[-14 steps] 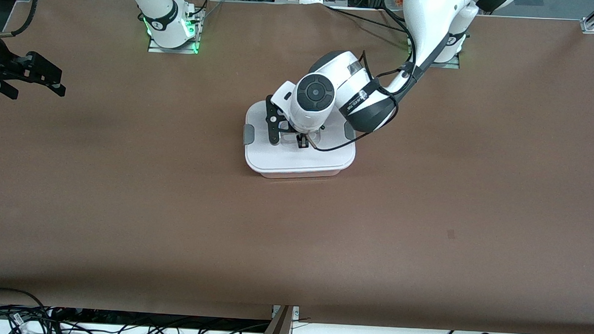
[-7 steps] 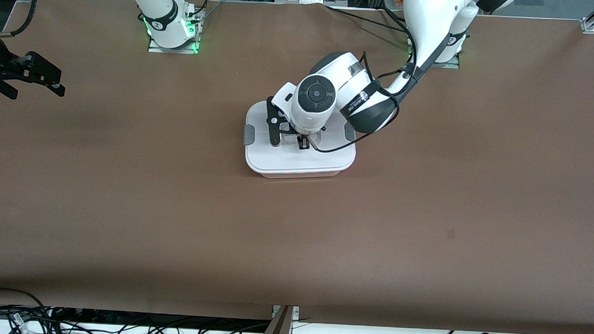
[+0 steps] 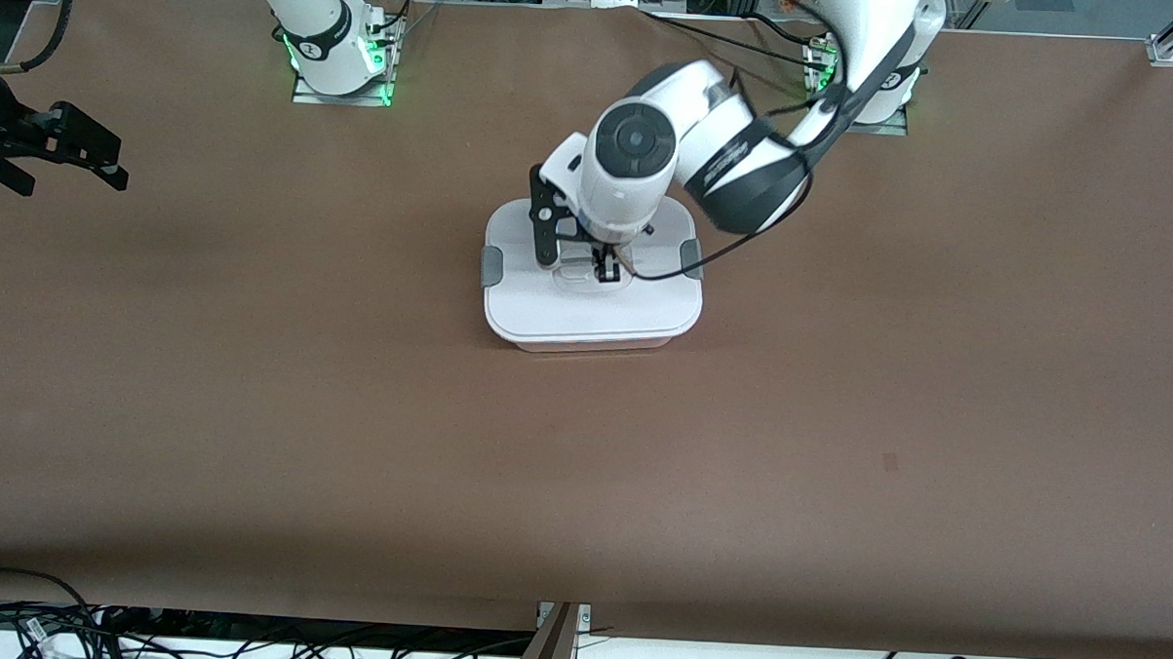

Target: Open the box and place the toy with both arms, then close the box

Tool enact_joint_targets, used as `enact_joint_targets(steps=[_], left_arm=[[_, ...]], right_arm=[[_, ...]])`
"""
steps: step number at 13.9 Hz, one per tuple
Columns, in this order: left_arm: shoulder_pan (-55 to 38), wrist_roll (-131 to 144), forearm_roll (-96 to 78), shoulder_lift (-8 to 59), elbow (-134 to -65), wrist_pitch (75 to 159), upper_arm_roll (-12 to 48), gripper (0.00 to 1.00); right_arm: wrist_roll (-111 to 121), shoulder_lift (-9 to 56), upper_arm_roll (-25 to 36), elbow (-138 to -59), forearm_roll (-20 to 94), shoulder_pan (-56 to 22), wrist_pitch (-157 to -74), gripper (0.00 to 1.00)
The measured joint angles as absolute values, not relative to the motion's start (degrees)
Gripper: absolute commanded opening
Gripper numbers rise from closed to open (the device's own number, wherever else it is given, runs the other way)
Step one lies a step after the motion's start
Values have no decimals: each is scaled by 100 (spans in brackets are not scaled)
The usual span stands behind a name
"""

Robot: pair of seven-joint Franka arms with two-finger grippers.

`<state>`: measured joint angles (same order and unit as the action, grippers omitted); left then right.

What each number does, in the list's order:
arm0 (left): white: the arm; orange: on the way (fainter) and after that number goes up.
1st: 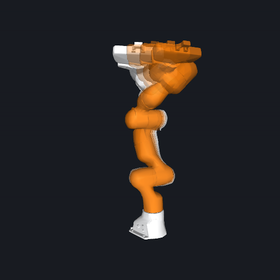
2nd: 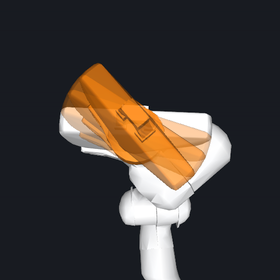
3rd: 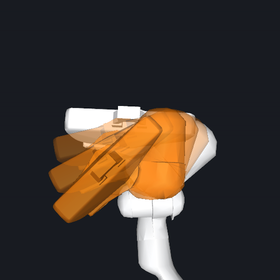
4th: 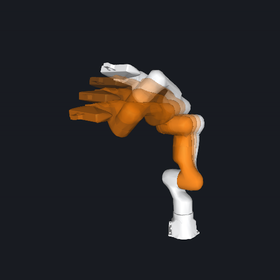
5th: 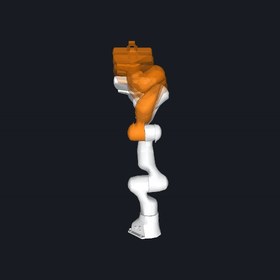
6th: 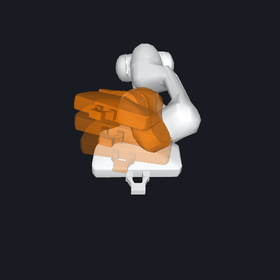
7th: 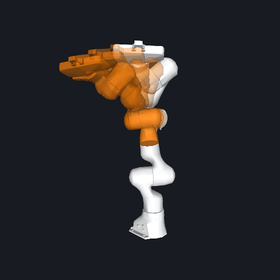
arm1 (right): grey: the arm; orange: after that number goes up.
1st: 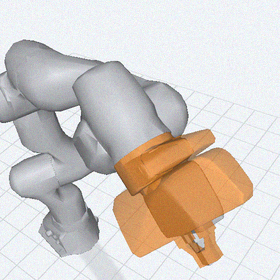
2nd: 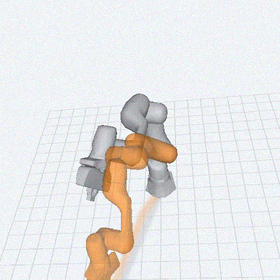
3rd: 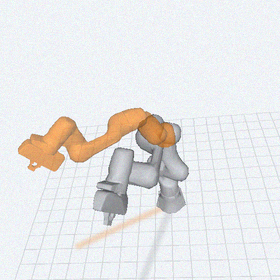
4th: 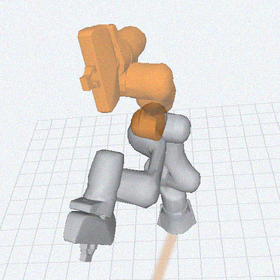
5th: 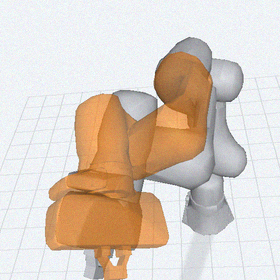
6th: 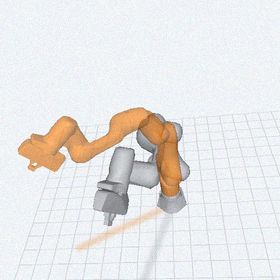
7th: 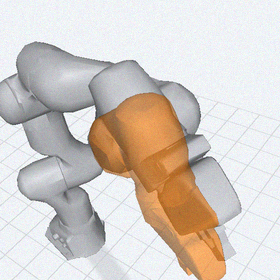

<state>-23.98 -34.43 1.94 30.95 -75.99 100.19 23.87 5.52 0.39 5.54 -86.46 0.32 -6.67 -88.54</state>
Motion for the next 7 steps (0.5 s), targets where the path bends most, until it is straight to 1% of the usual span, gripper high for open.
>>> enact_joint_targets(steps=[3, 5, 7], left_arm=[[-1845, -3333, 210, 2265, -7572, 9163, 2332, 100], [-1067, -3344, 236, 1847, -7572, 8591, 2319, 100], [-243, -3386, 286, 1626, -7577, 8347, 2284, 100]], right_arm=[[552, 42, 556, -8645, 32, -666, -8854, 100], [552, 44, 557, -8645, 32, -665, -8854, 100], [552, 44, 557, -8645, 32, -665, -8854, 100]])
